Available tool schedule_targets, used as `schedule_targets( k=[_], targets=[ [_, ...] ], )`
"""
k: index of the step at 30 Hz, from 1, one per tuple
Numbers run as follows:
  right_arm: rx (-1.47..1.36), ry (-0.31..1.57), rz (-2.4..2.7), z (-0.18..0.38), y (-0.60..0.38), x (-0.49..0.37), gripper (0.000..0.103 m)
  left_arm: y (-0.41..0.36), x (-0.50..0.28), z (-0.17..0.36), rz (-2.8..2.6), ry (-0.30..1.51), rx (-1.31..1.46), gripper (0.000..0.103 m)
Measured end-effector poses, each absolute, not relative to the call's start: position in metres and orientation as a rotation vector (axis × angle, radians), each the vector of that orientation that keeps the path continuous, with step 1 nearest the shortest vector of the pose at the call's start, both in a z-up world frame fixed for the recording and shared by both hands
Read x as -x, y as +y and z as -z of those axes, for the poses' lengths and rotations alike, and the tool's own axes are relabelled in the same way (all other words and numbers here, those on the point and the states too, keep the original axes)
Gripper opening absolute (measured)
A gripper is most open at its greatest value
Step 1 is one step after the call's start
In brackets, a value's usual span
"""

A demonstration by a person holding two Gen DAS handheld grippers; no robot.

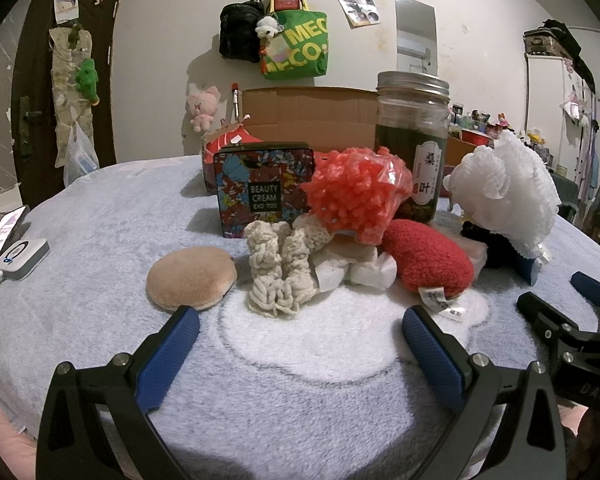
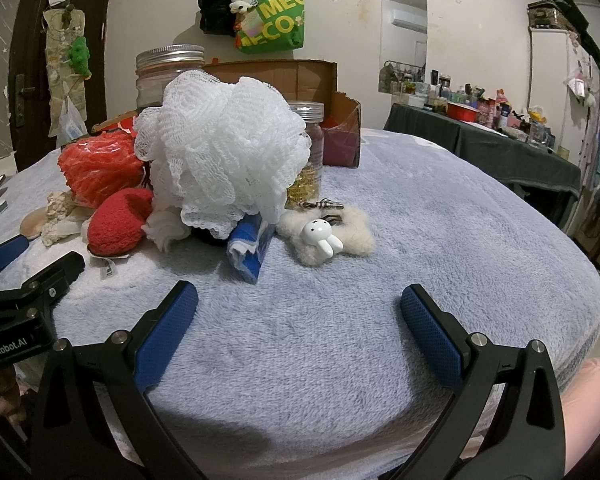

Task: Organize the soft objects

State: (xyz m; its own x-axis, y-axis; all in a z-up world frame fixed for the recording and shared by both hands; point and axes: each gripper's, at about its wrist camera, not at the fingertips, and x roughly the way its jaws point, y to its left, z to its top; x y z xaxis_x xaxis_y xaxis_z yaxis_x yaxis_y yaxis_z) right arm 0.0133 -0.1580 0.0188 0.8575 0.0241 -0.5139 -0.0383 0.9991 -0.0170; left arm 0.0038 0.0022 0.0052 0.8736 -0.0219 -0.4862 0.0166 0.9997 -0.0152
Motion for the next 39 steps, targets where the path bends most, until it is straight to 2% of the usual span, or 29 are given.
schedule_targets(
  k=[7, 19, 29, 33, 39],
  targets=[
    [0.006, 0.562, -0.088, -0.031, -0.169, -0.017, 0.103, 0.012, -0.004, -0.028, 0.062, 0.482, 0.021, 0.103],
    [0.048, 0.457, -0.198, -0.081, -0.17, -0.037, 0.103, 0.009, -0.03, -0.069, 0.167, 0.47, -0.039, 0.103],
    [-0.025, 0.546, -0.379, -0.096, -0.174, -0.08, 0.103, 0.002, -0.063, -0.08, 0.214, 0.523, -0.095, 0.103],
    [-0.03, 0.602, -0.459, -0.091, -0.173, -0.099, 0.103, -0.002, -0.074, -0.074, 0.225, 0.567, -0.11, 0.097],
    [-0.073, 0.666, -0.529, -0.081, -0.175, -0.114, 0.103, -0.005, -0.08, -0.067, 0.252, 0.601, -0.111, 0.097]
  ],
)
